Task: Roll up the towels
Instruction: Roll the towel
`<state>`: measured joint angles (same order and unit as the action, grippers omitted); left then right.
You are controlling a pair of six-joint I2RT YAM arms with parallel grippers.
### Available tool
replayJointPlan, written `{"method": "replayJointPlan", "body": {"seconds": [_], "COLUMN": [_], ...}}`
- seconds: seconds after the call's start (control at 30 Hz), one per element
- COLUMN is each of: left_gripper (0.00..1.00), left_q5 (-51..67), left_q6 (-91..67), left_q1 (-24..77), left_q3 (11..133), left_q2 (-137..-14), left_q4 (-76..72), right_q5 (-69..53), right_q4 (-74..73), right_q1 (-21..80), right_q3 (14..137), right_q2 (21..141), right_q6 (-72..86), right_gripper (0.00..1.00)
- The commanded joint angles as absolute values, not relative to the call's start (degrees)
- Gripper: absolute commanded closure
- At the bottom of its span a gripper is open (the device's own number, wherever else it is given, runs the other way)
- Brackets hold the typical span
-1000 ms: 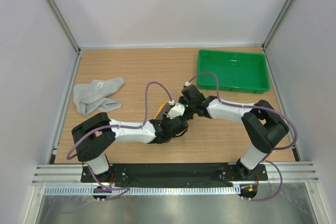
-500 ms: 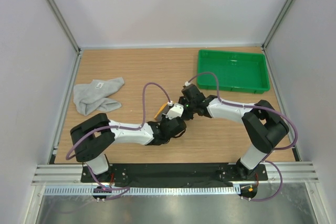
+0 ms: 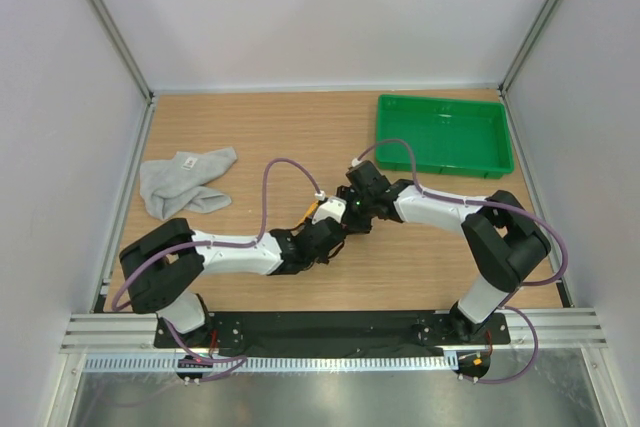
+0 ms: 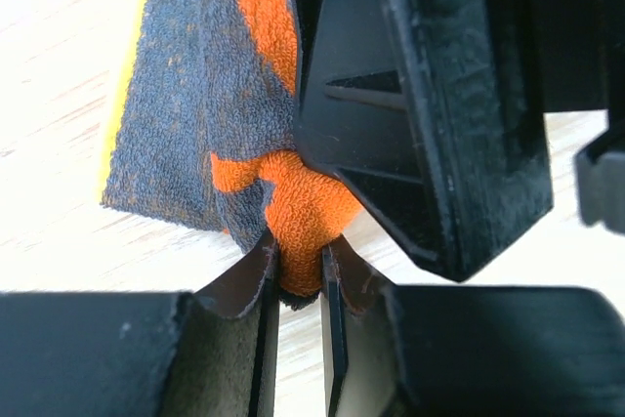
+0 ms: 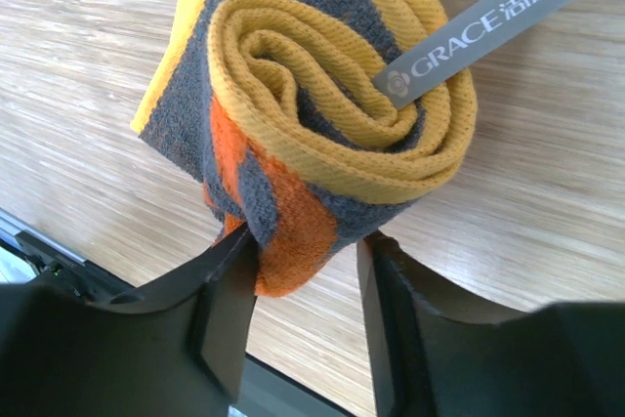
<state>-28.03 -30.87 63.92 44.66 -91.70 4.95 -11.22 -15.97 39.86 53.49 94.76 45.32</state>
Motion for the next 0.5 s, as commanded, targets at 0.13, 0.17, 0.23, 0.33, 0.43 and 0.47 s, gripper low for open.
{"method": "replayJointPlan", "body": {"seconds": [0.13,0.17,0.23,0.33,0.43,0.47], "left_gripper": [1.0,1.0,1.0,1.0,1.0,1.0], "left_q5": [-18.0,-17.1,-16.0,-15.1,-14.2,-13.9], "left_q6": [-30.6,-30.5,-30.6,-30.7,-30.9,-31.1], "left_q1": [60.9,60.3,59.8,59.2,58.9,58.9], "left_q3": [44.1,43.9,43.8,43.7,43.5,43.4], "left_q2": [-88.1,-87.5,-86.9,-85.9,-84.7,-84.6], "left_q4": [5.9,6.1,6.0,6.4,6.7,6.8], "right_q5": [-11.1,-10.7,-10.0,-9.7,-9.4,-9.3], "right_q4": [-19.4,-20.1,-20.6,-21.4,-21.9,-22.0], "right_q1": [39.4,39.3,39.1,38.6,38.1,37.7], "right_q3": [57.1,57.3,58.0,58.8,59.5,59.6], "right_q2": [92.6,92.5,92.0,91.8,91.8,91.8], "right_q6": [43.2,43.0,42.7,42.5,42.2,42.2], "right_gripper": [0.36,0.31,0.27,0.2,0.18,0.17]}}
